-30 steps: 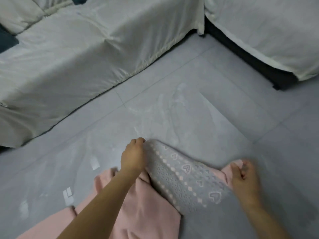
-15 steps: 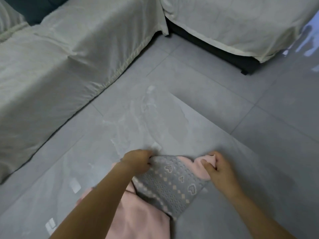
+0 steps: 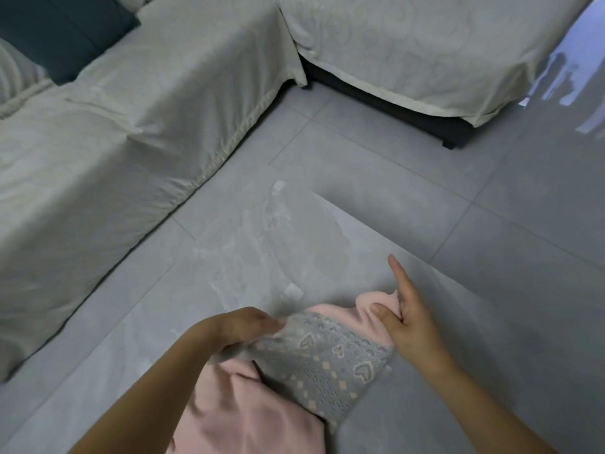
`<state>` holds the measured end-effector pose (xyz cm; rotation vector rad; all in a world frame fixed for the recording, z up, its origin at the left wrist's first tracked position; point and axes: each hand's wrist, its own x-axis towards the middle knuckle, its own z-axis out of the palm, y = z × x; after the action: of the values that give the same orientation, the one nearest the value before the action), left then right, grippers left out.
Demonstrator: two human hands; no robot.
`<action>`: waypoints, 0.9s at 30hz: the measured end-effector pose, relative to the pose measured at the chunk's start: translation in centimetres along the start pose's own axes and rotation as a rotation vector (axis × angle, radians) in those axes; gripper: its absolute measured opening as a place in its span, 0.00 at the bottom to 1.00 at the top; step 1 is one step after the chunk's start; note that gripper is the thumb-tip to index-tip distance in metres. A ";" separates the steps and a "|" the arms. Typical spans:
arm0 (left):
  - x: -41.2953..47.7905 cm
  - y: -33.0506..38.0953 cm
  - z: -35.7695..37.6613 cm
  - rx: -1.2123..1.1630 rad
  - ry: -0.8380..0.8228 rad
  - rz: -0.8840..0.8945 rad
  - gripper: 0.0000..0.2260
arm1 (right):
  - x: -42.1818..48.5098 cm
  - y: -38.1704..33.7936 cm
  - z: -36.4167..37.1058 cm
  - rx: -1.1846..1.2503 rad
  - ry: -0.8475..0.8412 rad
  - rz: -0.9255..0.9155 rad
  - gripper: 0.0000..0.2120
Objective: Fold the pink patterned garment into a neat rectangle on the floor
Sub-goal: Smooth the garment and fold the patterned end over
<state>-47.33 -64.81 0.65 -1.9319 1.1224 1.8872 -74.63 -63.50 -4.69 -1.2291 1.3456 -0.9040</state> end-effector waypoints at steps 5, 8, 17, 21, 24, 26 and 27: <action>0.2 0.7 -1.9 0.035 0.262 0.183 0.12 | 0.2 -0.5 -1.0 -0.160 0.009 -0.083 0.35; 0.6 2.8 -2.5 0.183 0.409 0.377 0.12 | 0.0 -0.3 -1.6 -0.189 -0.043 -0.128 0.35; 0.4 9.4 -4.1 0.660 0.301 0.231 0.14 | 0.2 -0.7 -6.4 -0.275 0.142 -0.138 0.36; 1.0 11.2 -4.0 0.370 0.229 0.256 0.20 | 0.1 -1.5 -8.1 -0.255 0.251 -0.092 0.36; 1.4 12.2 -3.1 0.372 0.240 0.260 0.24 | 0.3 -1.7 -9.4 -0.252 0.306 -0.075 0.35; 1.6 12.8 -2.4 0.302 0.278 0.331 0.16 | 0.3 -1.6 -9.9 -0.271 0.318 -0.093 0.36; 1.7 13.0 -2.2 0.207 0.270 0.363 0.13 | 0.2 -1.5 -10.1 -0.275 0.323 -0.097 0.36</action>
<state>-54.17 -75.71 3.97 -2.0105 1.7777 1.6103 -84.27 -65.15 -1.66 -1.4083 1.7234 -1.0439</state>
